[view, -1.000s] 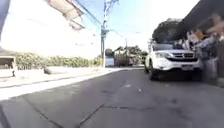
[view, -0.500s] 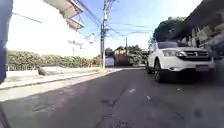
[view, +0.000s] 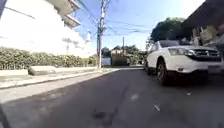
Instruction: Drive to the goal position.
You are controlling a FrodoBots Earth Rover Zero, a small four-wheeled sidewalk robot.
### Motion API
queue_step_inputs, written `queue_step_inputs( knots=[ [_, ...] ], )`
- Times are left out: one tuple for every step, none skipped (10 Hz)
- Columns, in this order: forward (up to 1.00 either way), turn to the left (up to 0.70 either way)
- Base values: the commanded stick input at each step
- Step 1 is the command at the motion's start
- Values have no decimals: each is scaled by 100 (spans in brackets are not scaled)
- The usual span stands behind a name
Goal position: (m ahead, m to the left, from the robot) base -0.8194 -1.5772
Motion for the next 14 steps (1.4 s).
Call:
queue_step_inputs(
  knots=[
    [98, -1],
    [98, -1],
    [98, -1],
    [98, -1],
    [98, -1],
    [98, -5],
    [98, -15],
    [98, -25],
    [98, -34],
    [98, -34],
    [98, -1],
    [98, -1],
    [98, -1],
    [98, -29]
  ],
)
